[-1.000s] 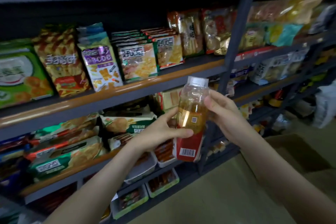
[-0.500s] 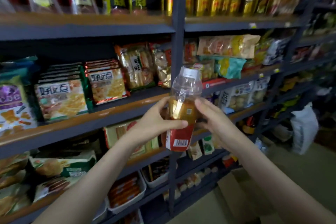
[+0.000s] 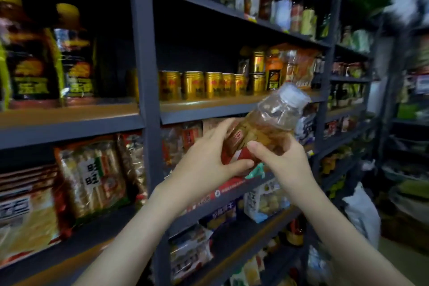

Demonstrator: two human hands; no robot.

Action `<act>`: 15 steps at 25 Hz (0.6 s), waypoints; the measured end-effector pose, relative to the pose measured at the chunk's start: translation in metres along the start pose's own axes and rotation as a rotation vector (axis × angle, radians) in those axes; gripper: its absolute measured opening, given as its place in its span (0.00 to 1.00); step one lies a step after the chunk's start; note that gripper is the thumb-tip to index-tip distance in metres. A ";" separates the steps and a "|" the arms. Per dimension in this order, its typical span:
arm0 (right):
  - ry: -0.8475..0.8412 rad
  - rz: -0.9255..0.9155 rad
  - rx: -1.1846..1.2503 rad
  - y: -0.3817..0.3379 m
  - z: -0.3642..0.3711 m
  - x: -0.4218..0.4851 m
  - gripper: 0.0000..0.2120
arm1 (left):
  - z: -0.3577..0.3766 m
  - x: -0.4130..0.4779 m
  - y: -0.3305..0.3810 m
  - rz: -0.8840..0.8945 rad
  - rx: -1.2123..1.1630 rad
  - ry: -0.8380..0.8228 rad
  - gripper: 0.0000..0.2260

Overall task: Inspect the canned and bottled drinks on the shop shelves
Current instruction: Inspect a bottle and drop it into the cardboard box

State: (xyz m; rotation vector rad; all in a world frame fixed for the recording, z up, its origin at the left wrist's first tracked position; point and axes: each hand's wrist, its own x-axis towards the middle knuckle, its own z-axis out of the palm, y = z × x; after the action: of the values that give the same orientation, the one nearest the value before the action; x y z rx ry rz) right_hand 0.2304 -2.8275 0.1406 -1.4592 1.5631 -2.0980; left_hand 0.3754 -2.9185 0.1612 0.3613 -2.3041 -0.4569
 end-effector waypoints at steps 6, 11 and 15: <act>0.083 0.108 -0.131 0.062 -0.080 0.034 0.16 | 0.113 0.056 -0.023 0.000 -0.090 -0.062 0.27; 0.160 0.422 -0.188 0.178 -0.155 0.015 0.17 | 0.257 0.068 -0.050 -0.189 -0.231 -0.339 0.25; 0.256 0.646 -0.218 0.288 -0.222 -0.015 0.34 | 0.393 0.064 -0.076 -0.374 -0.318 -0.597 0.31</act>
State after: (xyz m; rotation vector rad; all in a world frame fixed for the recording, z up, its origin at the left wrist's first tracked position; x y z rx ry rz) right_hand -0.0454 -2.8022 -0.0955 -0.5949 2.0526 -1.8026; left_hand 0.0572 -2.9265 -0.0893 0.5562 -2.6677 -1.2423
